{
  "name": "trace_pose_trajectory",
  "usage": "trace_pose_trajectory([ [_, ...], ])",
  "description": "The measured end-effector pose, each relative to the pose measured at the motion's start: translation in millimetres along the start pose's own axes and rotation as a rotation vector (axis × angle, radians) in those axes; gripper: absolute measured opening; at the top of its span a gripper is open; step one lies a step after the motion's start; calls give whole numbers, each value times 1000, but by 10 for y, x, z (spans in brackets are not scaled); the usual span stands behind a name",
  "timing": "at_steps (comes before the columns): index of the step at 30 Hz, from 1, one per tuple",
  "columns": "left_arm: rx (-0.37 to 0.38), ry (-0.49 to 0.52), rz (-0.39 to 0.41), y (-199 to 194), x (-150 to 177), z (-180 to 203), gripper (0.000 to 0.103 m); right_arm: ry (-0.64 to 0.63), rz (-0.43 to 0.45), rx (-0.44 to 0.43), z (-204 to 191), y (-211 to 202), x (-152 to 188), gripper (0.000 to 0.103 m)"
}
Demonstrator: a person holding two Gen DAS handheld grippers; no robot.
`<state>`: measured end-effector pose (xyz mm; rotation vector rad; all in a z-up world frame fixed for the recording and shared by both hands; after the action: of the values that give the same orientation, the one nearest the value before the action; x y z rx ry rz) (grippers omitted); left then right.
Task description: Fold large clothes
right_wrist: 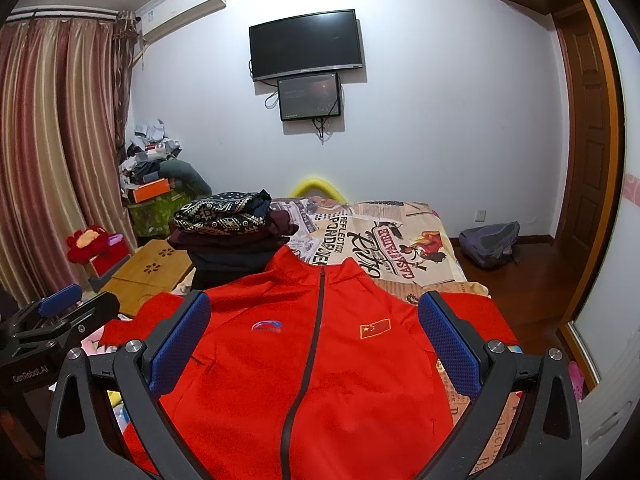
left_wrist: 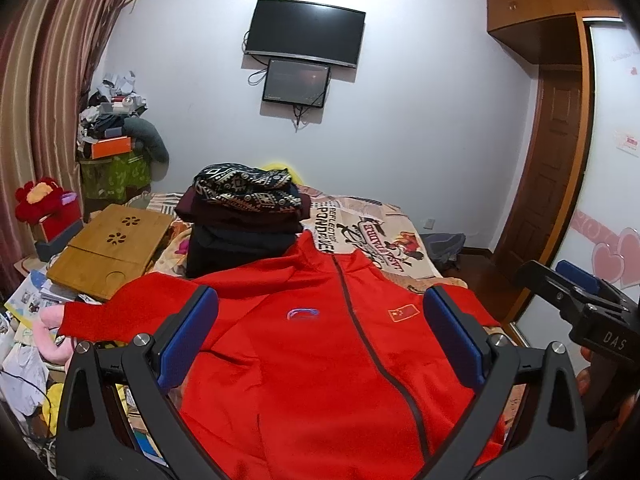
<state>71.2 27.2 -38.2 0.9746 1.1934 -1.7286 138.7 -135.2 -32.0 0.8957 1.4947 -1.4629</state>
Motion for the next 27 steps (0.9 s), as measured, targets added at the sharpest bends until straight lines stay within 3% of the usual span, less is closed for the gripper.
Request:
trace_pose_trajectory([
  [6,-72,-15,6,120,-66,-396,103,-24,-28,28,-71,263,-10,103],
  [13,-173,-106,-33,352,-68,-1228,103,-71,-41,97,-114,624,-32,103],
  [22,-326,-315,-175,676,369,-2691,103,-97,-151,179,-4,1210,111,103],
  [24,-332,-389,-225,716,537,-2972,103,-125,-170,200,1,1320,180,103],
  [27,-273,-538,-266,759,819,-3366,103,-156,-215,210,-11,1466,283,103],
])
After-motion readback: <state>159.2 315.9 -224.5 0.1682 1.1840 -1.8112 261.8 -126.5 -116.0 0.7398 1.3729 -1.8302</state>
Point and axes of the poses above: each gripper's, at about its wrist camera, not at the fingertips, and y roughly the way its jaws point, z to its right, x to its underside, the point moved 5 cm from there along y, roughly the way its jaws point, and after that the axes turned 14 degrees about x, right-handed, at the moved point
